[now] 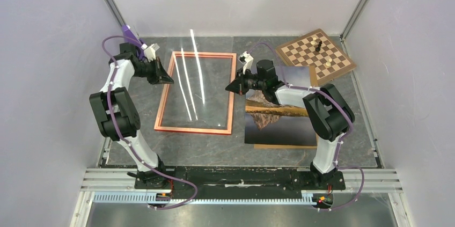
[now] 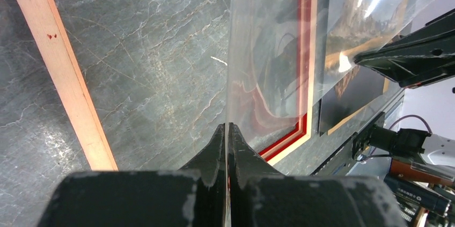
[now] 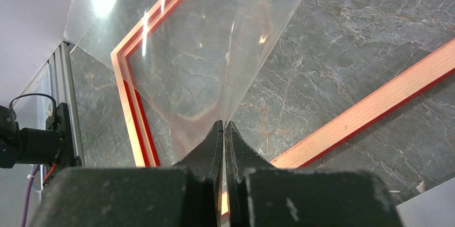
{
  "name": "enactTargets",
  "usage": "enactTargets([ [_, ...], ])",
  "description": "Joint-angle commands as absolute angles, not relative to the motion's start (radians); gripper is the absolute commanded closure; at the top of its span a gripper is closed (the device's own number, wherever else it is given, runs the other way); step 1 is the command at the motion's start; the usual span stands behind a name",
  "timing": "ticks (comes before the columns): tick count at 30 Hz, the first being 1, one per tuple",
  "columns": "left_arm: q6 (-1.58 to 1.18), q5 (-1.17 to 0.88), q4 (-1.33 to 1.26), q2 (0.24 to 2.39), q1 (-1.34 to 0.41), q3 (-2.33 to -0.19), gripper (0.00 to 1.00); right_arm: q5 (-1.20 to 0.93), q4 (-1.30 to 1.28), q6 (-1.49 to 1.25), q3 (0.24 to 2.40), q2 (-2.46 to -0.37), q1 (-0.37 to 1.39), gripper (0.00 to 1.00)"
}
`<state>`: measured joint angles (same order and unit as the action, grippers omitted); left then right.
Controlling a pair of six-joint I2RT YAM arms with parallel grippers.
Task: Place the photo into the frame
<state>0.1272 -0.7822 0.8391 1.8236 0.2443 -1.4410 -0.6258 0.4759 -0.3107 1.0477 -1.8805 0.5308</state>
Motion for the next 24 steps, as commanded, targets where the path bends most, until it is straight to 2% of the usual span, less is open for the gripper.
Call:
enactTargets([
  [1,0.091,-0.825,0.874,1.799,0.235,-1.522,0.98,-0.643,0.455,-0.293,1.09,-1.854,0.546,1.0],
  [15,0.025,-0.913,0.916,1.774,0.235,-1.506,0.98,-0.653,0.394,-0.294,1.121,-1.824,0.506,1.0],
  [24,-0.024,-0.893,0.92,1.744,0.235,-1.538,0.98,-0.672,0.357,-0.322,1.174,-1.847,0.489,1.0],
])
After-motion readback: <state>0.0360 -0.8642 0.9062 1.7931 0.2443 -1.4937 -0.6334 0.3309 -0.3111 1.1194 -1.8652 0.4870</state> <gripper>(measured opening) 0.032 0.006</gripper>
